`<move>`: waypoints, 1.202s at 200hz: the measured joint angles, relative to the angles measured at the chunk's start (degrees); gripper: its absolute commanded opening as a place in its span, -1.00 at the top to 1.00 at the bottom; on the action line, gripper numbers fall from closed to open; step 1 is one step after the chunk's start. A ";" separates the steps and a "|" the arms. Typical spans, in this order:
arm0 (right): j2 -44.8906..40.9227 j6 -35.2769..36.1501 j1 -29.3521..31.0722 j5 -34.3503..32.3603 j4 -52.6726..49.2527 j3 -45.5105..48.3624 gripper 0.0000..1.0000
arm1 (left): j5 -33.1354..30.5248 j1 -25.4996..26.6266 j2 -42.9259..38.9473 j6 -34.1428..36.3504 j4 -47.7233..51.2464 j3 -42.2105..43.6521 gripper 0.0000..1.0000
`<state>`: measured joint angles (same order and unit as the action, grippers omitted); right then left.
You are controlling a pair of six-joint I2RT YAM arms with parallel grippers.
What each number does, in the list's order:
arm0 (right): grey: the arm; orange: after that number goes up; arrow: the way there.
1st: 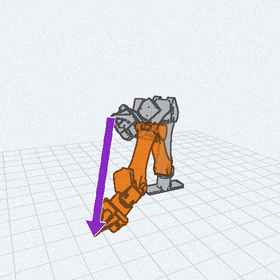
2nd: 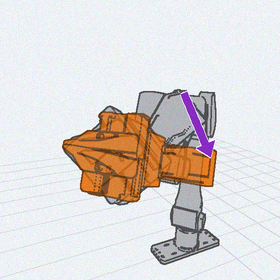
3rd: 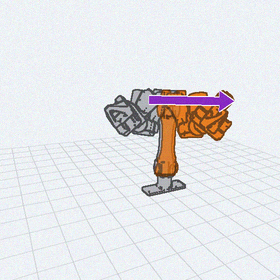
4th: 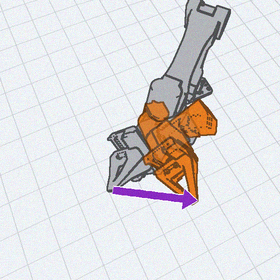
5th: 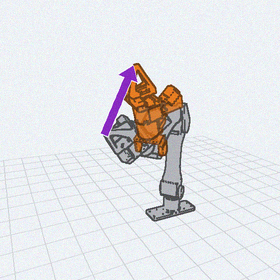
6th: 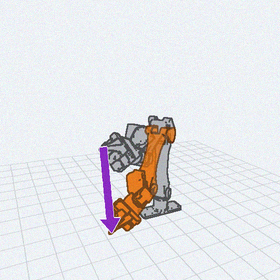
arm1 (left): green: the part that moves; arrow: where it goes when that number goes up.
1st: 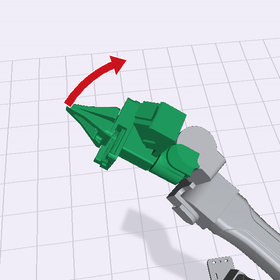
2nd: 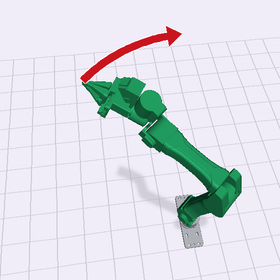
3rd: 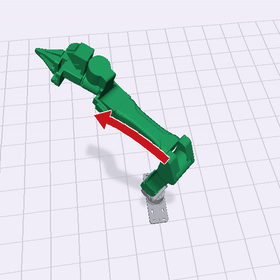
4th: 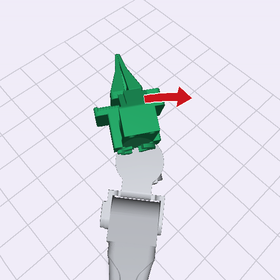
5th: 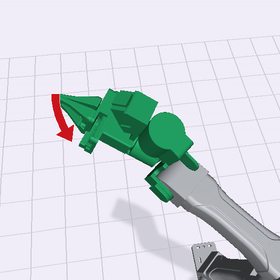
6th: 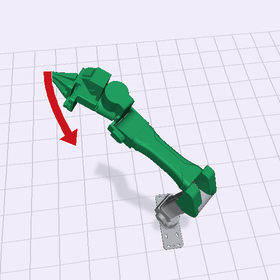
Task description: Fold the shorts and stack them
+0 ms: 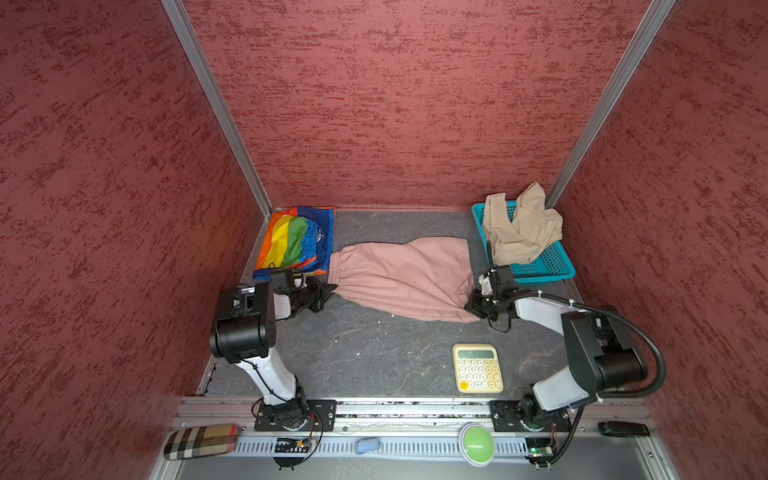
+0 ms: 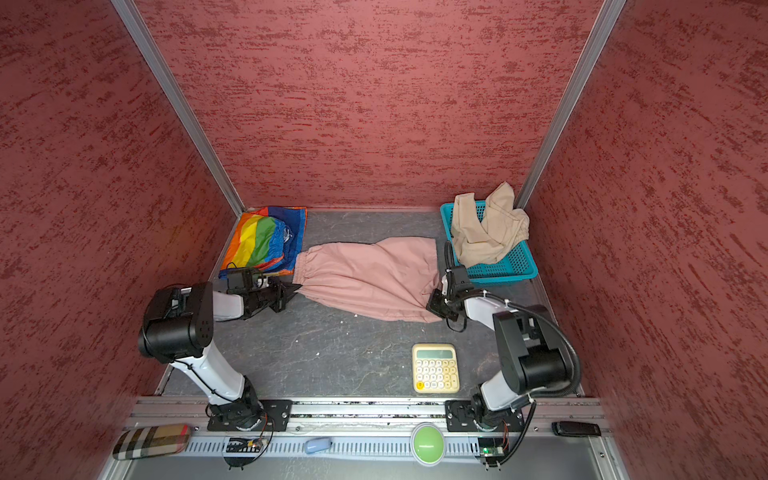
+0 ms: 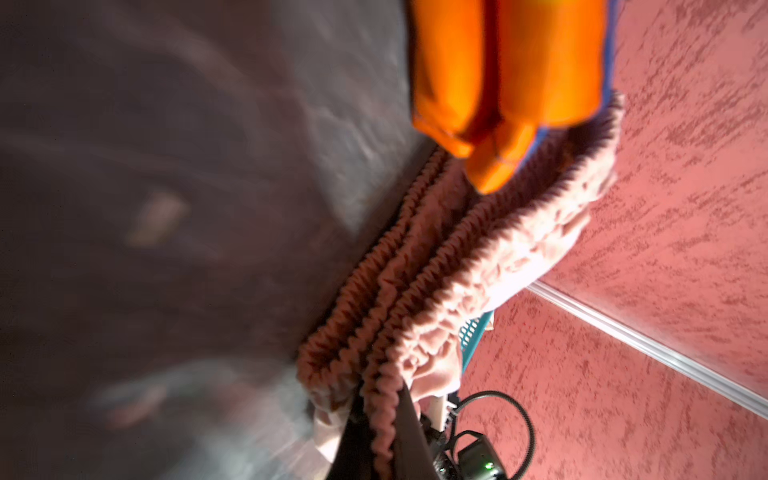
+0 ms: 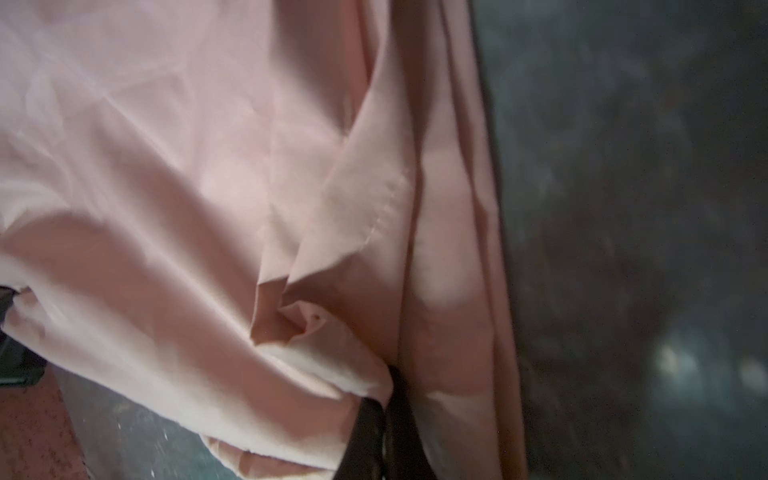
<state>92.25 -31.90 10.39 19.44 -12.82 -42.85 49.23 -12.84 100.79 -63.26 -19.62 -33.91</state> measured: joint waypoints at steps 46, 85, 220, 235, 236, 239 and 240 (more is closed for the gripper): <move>12.46 3.02 0.00 -2.60 -6.82 -23.32 1.00 | -0.42 -1.07 -0.42 -4.55 -8.15 4.96 1.00; 1.57 4.94 0.22 -5.09 -10.58 -29.20 1.00 | -0.46 -0.85 -1.70 -7.02 -9.77 5.42 1.00; -3.06 0.90 0.57 -4.52 -0.17 2.51 0.68 | 0.83 -0.39 1.57 -6.54 -14.03 6.27 1.00; -3.06 0.98 0.48 -5.33 -0.39 1.84 0.44 | 0.74 -0.59 1.27 -6.32 -13.51 6.21 0.92; -3.04 1.09 0.46 -5.44 -0.52 1.70 0.43 | 0.76 -0.61 1.22 -6.32 -13.44 6.21 0.92; -3.04 1.36 0.39 -5.77 -0.70 1.46 0.39 | 0.74 -0.61 1.11 -6.29 -13.25 6.16 0.91; -3.04 1.36 0.39 -5.79 -0.70 1.40 0.38 | 0.66 -0.63 0.96 -6.23 -13.09 6.16 0.91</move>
<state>89.21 -30.55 10.79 13.65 -13.52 -41.45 49.89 -13.47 101.75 -69.49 -32.71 -27.75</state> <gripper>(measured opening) 0.230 0.078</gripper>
